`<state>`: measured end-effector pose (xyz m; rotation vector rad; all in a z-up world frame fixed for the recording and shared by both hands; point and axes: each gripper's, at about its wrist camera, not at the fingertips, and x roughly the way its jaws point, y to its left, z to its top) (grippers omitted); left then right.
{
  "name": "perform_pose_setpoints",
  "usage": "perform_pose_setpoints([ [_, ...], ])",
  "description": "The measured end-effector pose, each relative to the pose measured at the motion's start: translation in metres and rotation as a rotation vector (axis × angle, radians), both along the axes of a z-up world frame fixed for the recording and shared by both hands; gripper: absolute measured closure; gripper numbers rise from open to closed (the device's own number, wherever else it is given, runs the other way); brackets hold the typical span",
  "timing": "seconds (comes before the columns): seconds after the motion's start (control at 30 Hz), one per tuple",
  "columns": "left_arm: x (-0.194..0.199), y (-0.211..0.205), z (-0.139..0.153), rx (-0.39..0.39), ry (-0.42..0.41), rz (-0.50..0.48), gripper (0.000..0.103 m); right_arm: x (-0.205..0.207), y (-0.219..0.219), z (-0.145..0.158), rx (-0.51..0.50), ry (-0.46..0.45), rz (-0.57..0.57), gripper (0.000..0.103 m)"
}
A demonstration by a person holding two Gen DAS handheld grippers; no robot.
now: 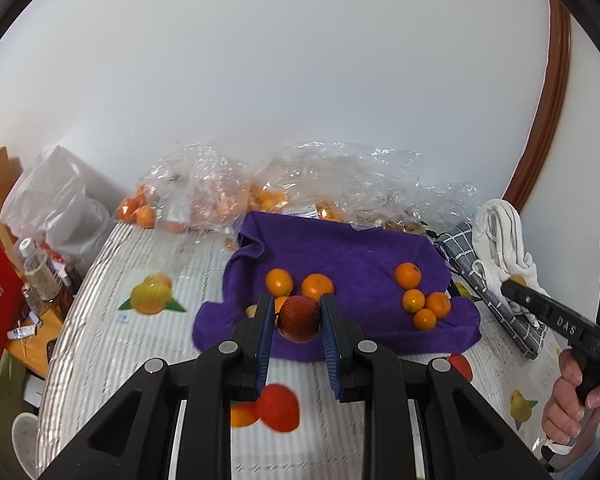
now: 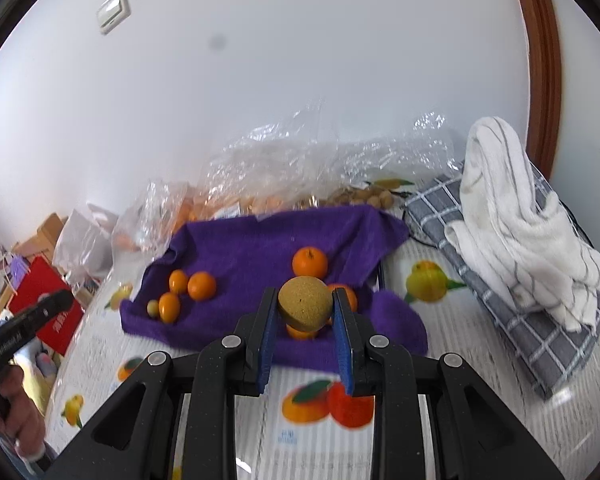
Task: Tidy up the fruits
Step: 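Lift both held fruits and carry them over the purple towel, then lower both fruits onto the purple towel and open both tools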
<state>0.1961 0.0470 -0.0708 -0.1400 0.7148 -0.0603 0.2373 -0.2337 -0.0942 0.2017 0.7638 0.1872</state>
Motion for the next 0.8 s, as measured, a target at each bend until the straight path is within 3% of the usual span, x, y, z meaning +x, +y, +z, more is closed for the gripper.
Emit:
perform_pose_setpoints([
  [0.33, 0.051, -0.022, -0.024, 0.023, 0.055, -0.019, 0.081, 0.051, 0.009, -0.023, -0.008, 0.038, 0.026, 0.076],
  [0.8, 0.098, -0.043, -0.082, 0.069, 0.168, -0.072, 0.081, 0.112, 0.011, -0.079, -0.151, 0.143, 0.083, 0.076],
])
